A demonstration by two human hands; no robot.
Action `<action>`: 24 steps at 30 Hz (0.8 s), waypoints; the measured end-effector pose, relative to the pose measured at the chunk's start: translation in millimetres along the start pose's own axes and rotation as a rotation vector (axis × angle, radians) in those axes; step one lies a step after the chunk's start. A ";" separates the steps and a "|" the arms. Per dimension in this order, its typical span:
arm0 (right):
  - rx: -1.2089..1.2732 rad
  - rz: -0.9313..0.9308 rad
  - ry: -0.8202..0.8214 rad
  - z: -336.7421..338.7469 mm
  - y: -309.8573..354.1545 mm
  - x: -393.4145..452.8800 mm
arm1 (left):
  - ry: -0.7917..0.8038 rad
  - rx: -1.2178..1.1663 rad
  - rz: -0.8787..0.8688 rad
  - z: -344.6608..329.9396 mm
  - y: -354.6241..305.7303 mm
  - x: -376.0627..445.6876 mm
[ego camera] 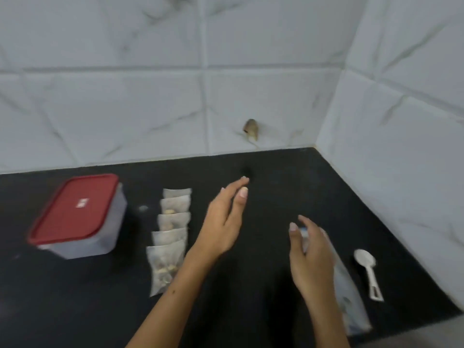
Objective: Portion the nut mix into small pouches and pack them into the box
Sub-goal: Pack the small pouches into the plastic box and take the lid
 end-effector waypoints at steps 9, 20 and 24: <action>0.294 0.219 0.447 -201.6 190.2 17.4 | -0.641 -0.034 0.266 311.5 91.1 -96.6; 0.275 -0.189 0.462 -373.1 250.7 47.3 | -0.434 -0.793 0.614 343.3 277.6 -71.4; 0.302 -0.240 0.398 -384.8 240.3 56.4 | -0.272 -0.824 0.654 326.1 286.9 -59.5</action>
Point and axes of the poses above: each hand's wrist, its own x-axis towards the middle knuckle, its own z-axis out of the back of the hand, y = z × x, the point moved 8 cm from there along x, towards the middle knuckle, and after that the axes turned 11 degrees about y, right-handed, at the moved point
